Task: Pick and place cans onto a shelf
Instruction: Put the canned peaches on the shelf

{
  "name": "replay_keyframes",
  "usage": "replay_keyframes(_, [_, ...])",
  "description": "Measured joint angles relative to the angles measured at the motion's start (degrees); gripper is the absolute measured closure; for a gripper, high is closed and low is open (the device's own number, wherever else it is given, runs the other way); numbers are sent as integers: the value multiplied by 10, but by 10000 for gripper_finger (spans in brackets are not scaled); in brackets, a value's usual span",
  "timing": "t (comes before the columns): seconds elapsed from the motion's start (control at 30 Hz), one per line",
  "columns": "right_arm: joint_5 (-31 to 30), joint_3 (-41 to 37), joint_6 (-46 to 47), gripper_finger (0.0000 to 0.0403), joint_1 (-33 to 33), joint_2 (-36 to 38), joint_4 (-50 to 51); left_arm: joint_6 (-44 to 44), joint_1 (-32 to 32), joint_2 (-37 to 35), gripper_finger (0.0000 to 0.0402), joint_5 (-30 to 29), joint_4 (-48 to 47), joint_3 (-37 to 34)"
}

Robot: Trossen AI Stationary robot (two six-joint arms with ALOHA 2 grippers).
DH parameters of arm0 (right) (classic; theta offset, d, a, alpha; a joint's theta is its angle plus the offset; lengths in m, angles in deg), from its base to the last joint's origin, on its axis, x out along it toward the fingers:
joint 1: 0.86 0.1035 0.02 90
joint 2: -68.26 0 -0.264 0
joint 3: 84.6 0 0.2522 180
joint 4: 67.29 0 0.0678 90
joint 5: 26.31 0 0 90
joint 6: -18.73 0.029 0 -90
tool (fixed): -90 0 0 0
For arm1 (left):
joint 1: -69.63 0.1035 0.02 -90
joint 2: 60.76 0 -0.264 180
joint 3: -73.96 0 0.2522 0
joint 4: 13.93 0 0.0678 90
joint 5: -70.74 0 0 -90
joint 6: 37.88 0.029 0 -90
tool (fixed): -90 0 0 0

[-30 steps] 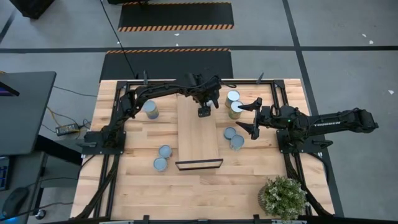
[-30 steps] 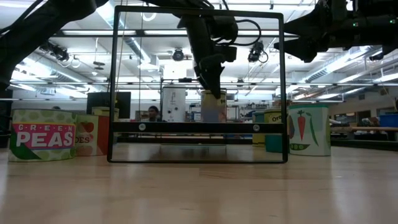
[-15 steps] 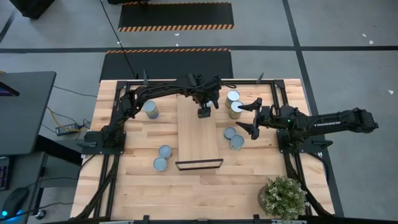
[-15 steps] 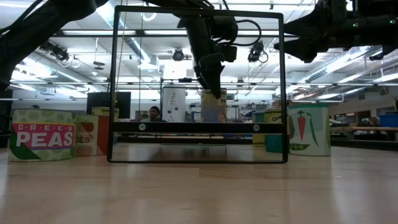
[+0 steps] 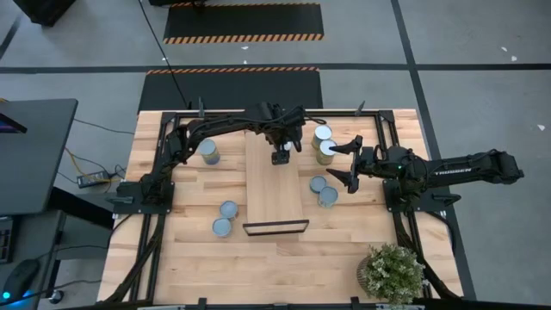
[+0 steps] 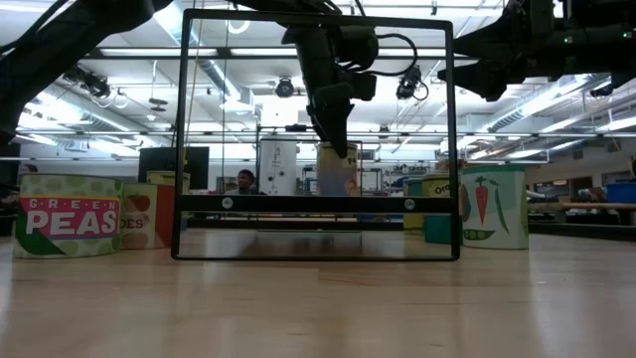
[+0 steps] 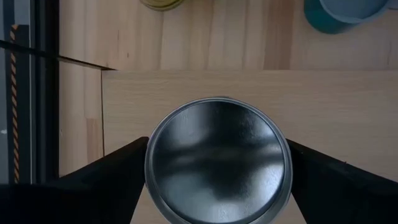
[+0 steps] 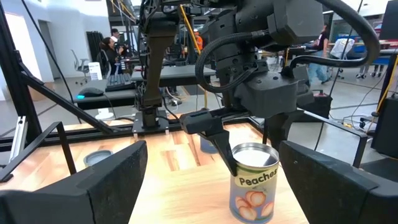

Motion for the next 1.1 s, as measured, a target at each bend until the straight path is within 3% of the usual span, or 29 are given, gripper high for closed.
replay_keyframes(0.83, [0, 0, 4, 31, 0, 0, 0, 16, -18, 0, 45, -13, -16, 0])
replay_keyframes(1.0, [0, 0, 4, 31, 0, 0, 0, 18, -17, 0, 9, -14, -25, -1])
replay_keyframes(1.1, [0, 0, 4, 31, 0, 0, 0, 18, -18, 0, 8, -20, -23, -1])
